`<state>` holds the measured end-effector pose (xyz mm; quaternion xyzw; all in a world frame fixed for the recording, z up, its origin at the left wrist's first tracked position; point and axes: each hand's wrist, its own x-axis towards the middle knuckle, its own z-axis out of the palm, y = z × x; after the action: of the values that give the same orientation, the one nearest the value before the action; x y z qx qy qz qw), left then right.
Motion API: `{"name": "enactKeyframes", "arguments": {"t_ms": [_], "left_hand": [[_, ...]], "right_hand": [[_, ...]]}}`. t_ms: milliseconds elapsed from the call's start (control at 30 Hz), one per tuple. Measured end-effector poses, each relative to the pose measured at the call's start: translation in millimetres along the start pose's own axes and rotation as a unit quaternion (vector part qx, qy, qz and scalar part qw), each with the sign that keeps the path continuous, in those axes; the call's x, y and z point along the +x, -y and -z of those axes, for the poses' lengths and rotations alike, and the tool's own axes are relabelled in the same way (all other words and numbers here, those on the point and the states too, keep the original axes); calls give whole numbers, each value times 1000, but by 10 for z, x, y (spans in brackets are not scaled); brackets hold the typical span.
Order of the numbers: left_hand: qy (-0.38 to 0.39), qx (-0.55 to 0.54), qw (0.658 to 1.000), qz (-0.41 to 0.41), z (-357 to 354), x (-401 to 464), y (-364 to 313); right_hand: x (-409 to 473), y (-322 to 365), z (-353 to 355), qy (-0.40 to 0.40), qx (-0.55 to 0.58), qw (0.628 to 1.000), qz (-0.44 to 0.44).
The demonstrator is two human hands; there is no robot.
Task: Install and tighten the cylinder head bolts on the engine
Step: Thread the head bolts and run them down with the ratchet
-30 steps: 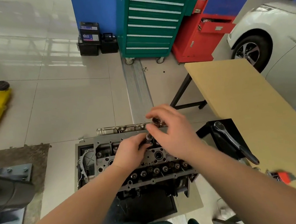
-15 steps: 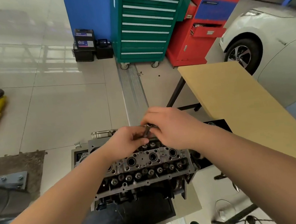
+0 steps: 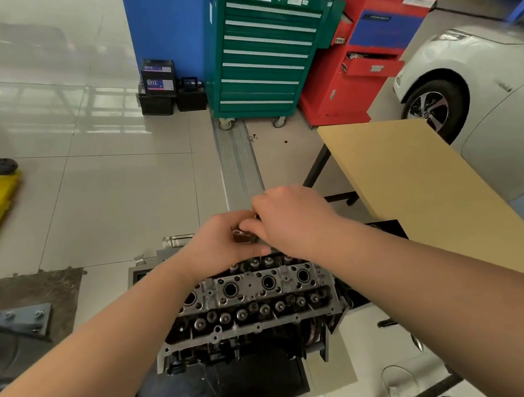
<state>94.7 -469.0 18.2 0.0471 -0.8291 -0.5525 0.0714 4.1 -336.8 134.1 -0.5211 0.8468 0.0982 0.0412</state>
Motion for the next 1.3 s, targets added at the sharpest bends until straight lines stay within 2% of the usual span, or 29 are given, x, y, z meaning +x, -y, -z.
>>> {"name": "enactKeyframes", "arguments": {"t_ms": [33, 100, 167, 200, 267, 333, 467, 567, 667, 733, 800, 867, 933, 1000, 1033, 1100, 1167, 1233, 1300], "left_hand": [[-17, 7, 1000, -2, 2, 2, -5], [-25, 23, 999, -15, 4, -2, -5], [-17, 20, 1000, -17, 10, -16, 10], [-12, 9, 1000, -15, 18, -21, 23], [-2, -20, 1000, -5, 26, -35, 32], [-9, -28, 1000, -5, 6, -51, 20], [-85, 18, 996, -2, -95, -55, -30], [-74, 31, 997, -18, -95, -58, -6], [-37, 26, 999, -7, -68, -77, 54], [-24, 11, 1000, 5, -86, -98, 57], [-47, 22, 999, 9, -132, -109, 32], [-75, 27, 997, 10, -154, -112, 12], [-75, 48, 996, -2, -162, -117, 30], [-69, 66, 995, -2, -154, -126, 51], [-56, 57, 997, 9, -142, -140, 65], [-27, 22, 999, 30, -133, -169, 59], [-32, -7, 999, 37, -170, -189, 45], [-89, 16, 995, 37, -226, -178, 20], [-140, 45, 989, 36, -256, -164, 14]], "right_hand": [[10, 12, -1, -13, -20, 1000, -8], [-8, -4, 6, -34, 1, 998, 57], [-38, -65, 46, -8, 68, 986, 150], [-45, -93, 54, 10, 84, 982, 167], [-40, -110, 32, 15, 86, 985, 146], [-29, -63, -29, -21, 81, 991, 104], [20, 27, -88, -42, 97, 993, 53], [-12, -47, -42, -11, 121, 990, 77], [-47, -122, -22, 23, 96, 988, 115], [-33, -101, -45, 7, 66, 996, 66], [-12, -52, -77, -17, 1, 1000, -8], [-25, -13, -75, -40, -39, 998, -24], [-63, -49, -83, -56, -9, 998, 37], [-105, -115, -54, -42, 37, 987, 149], [-123, -139, -39, -25, 49, 982, 179], [-126, -136, -29, -15, 58, 987, 151], [-96, -105, -80, -38, 16, 997, 66], [-56, -62, -97, -39, -43, 998, -5], [-42, -75, -111, -30, -36, 999, 0]]}}
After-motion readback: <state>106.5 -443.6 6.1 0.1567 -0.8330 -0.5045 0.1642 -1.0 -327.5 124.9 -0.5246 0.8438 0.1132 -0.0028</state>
